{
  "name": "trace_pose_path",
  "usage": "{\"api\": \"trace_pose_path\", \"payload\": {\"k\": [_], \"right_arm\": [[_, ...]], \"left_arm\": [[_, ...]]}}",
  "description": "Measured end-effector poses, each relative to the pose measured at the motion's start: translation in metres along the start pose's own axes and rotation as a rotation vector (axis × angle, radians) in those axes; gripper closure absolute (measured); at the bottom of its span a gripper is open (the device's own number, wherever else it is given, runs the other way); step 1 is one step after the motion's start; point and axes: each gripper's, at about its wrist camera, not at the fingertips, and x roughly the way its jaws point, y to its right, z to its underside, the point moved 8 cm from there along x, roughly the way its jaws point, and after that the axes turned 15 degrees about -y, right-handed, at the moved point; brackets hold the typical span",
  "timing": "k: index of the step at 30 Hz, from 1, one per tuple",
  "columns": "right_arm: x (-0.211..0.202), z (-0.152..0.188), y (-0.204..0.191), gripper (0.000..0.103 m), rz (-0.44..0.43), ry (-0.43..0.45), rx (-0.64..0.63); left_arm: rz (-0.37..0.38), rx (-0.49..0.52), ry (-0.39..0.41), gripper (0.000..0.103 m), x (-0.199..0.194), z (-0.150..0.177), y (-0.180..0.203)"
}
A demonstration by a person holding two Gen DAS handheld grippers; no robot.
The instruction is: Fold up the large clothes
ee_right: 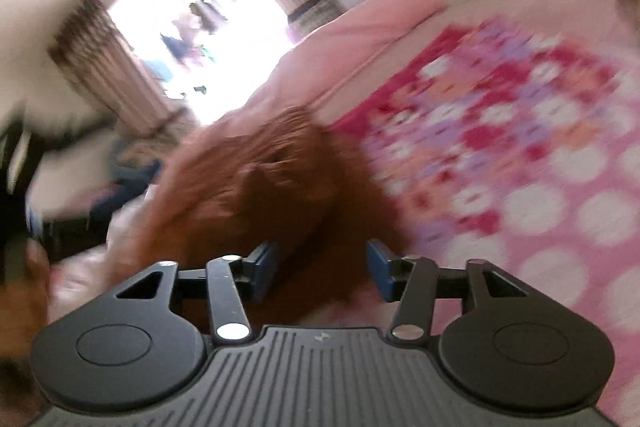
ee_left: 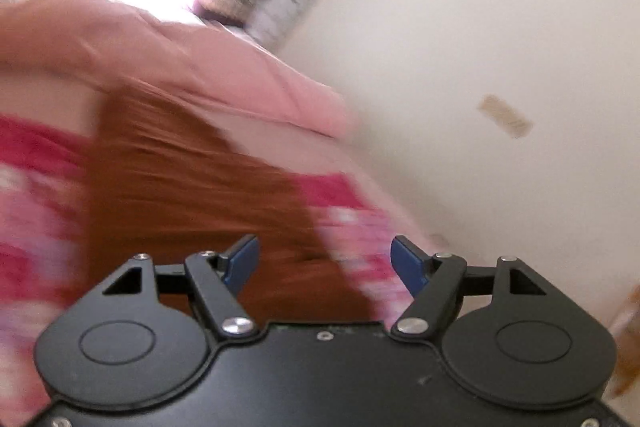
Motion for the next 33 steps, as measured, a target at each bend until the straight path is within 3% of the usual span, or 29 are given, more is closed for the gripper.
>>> {"api": "trace_pose_path", "payload": {"k": [2, 4, 7, 14, 15, 16, 19, 24, 30, 33], "right_arm": [[0.005, 0.0, -0.002, 0.038, -0.065, -0.014, 0.042], [0.013, -0.002, -0.005, 0.035, -0.114, -0.033, 0.077], [0.029, -0.007, -0.008, 0.034, -0.146, -0.053, 0.119], [0.064, -0.027, 0.001, 0.028, -0.183, -0.077, 0.241], [0.065, -0.029, 0.002, 0.031, -0.174, -0.074, 0.246], [0.065, -0.031, 0.002, 0.05, -0.162, -0.07, 0.242], [0.054, -0.044, -0.011, 0.078, -0.172, -0.036, 0.185], [0.018, -0.061, -0.034, 0.082, -0.132, 0.083, 0.049], [0.075, -0.03, 0.028, 0.082, -0.036, -0.034, 0.12], [0.072, -0.024, 0.035, 0.074, -0.096, -0.019, 0.153]], "left_arm": [[-0.169, 0.04, 0.009, 0.029, -0.014, 0.029, -0.027], [-0.265, 0.035, -0.036, 0.029, -0.016, 0.059, -0.056], [-0.265, 0.004, -0.1, 0.029, 0.001, 0.091, -0.078], [-0.432, 0.116, -0.085, 0.032, 0.047, 0.088, -0.082], [-0.456, 0.124, -0.084, 0.034, 0.042, 0.087, -0.084], [-0.479, 0.127, -0.079, 0.034, 0.041, 0.084, -0.086], [-0.533, 0.142, -0.047, 0.035, 0.037, 0.078, -0.086], [-0.471, 0.076, -0.055, 0.031, 0.033, 0.076, -0.1], [-0.446, 0.016, -0.105, 0.028, 0.047, 0.088, -0.122], [-0.447, 0.036, -0.117, 0.028, 0.039, 0.089, -0.119]]}}
